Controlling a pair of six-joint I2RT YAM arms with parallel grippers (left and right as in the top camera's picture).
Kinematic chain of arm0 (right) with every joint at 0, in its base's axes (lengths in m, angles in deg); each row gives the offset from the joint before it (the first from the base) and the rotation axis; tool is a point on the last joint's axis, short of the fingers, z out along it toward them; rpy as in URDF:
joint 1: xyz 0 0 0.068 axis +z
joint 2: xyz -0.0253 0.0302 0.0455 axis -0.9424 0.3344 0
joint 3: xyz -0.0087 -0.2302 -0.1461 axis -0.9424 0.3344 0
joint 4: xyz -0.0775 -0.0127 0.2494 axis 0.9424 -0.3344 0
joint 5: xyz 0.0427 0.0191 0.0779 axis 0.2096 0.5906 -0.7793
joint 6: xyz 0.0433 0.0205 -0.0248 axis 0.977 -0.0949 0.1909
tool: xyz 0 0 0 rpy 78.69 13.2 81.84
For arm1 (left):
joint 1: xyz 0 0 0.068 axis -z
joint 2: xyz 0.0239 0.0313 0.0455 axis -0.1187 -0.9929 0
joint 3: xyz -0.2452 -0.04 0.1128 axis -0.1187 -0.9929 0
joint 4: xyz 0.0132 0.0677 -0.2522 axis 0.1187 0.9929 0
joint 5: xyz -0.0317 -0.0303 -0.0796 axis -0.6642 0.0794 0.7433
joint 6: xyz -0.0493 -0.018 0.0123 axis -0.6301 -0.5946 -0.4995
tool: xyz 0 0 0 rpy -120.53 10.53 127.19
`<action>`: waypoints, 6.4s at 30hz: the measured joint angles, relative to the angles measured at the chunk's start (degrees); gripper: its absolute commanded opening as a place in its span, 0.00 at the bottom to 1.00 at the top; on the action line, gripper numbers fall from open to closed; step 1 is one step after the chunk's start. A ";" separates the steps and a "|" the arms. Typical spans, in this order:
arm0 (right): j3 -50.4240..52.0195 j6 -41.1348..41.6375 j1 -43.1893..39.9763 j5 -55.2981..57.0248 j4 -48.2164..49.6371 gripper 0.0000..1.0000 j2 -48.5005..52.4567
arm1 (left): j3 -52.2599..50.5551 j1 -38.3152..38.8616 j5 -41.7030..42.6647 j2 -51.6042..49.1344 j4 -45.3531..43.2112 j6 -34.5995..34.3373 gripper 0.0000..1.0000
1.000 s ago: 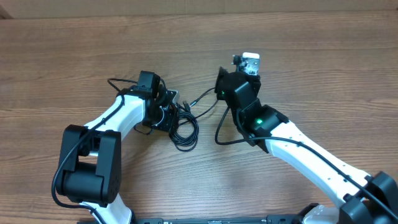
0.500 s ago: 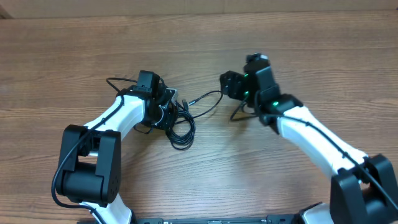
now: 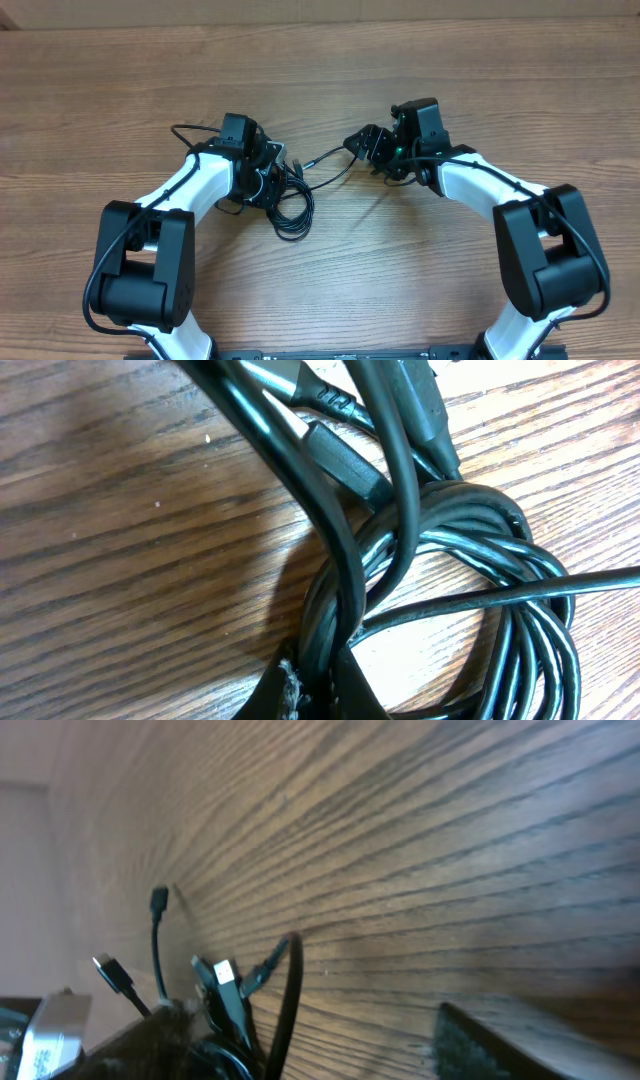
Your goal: Untangle cables
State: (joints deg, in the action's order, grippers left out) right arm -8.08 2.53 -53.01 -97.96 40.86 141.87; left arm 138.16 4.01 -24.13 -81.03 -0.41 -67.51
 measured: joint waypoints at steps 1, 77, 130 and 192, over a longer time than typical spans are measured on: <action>0.00 0.33 0.00 -0.44 0.02 0.33 0.13 | 0.00 0.00 0.00 0.00 0.00 0.00 0.04; -0.07 8.57 14.93 6.82 2.89 0.04 -13.05 | 1.92 -0.07 16.74 12.17 8.50 -20.37 0.04; -0.17 -6.01 9.40 0.00 -12.44 0.55 -24.50 | 1.92 -3.89 29.11 12.17 8.07 -30.91 0.04; 3.63 24.20 19.26 -0.37 0.24 0.54 -14.71 | 1.95 -17.68 45.90 12.15 11.69 -49.31 0.04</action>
State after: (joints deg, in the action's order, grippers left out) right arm -4.45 26.73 -33.75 -98.33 41.10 127.16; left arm 140.10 -13.67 21.77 -68.88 11.29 -116.81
